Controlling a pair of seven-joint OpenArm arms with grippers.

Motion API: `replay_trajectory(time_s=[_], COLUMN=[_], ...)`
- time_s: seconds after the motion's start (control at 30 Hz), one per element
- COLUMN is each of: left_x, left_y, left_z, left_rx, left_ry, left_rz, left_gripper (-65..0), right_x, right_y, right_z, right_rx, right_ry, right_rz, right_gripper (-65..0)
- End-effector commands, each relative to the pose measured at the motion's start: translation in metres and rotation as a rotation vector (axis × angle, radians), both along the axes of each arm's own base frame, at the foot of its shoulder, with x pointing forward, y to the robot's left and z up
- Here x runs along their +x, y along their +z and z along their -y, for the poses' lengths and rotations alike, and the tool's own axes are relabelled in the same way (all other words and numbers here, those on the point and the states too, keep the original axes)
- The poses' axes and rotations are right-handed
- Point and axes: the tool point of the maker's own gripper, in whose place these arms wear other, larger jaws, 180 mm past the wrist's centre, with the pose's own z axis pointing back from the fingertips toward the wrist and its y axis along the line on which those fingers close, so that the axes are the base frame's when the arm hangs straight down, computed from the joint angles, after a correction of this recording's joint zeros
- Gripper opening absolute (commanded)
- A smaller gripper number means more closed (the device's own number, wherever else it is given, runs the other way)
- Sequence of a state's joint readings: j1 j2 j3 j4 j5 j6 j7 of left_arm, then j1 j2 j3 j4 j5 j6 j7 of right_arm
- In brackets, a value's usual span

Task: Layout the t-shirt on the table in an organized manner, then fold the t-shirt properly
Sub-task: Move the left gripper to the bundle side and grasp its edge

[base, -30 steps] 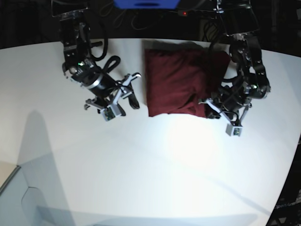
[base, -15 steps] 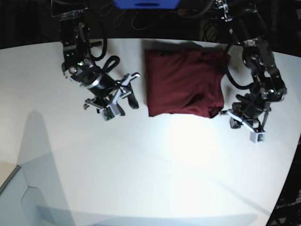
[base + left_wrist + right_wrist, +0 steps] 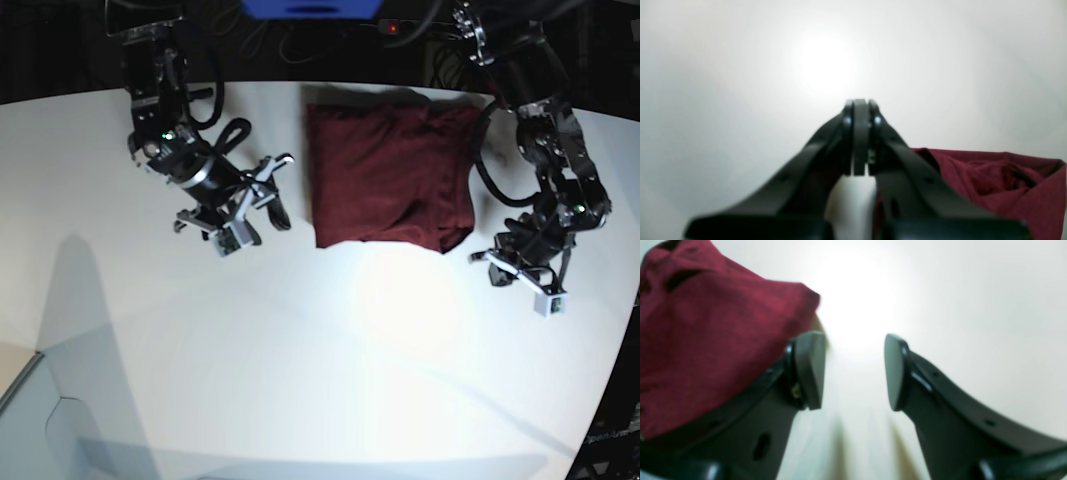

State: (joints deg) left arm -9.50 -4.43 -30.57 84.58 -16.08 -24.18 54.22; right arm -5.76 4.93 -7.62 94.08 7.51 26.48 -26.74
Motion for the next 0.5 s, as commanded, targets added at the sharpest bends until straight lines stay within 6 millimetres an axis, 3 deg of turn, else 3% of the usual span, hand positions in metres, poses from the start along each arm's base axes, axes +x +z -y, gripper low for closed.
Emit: replay_trajectory(time_s=[0.0, 0.13, 0.3, 0.37, 0.47], left_x=[0.012, 0.007, -0.009, -0.019, -0.038], left_y=[0.027, 0.051, 0.094, 0.097, 0.081], left_z=[-0.002, 0.004, 0.044, 0.058, 0.070], left_rx=[0.013, 0.027, -0.158, -0.243, -0.327], left_ry=[-0.005, -0.014, -0.089, -0.107, -0.099], left_rz=[0.080, 0.138, 0.299, 0.319, 0.284], left_gripper=[-63.5, -51.7, -30.0, -23.1, -14.2], right_x=[0.007, 0.008, 0.007, 0.008, 0.012], right_y=[0.014, 0.014, 0.009, 0.008, 0.008], right_z=[-0.003, -0.003, -0.001, 0.005, 0.019], right_rx=[0.025, 0.025, 0.023, 0.020, 0.017], right_ry=[0.001, 0.001, -0.003, -0.020, -0.063], right_rz=[0.047, 0.049, 0.032, 0.032, 0.033], right_gripper=[-35.8, -35.6, -35.4, -34.0, -30.4])
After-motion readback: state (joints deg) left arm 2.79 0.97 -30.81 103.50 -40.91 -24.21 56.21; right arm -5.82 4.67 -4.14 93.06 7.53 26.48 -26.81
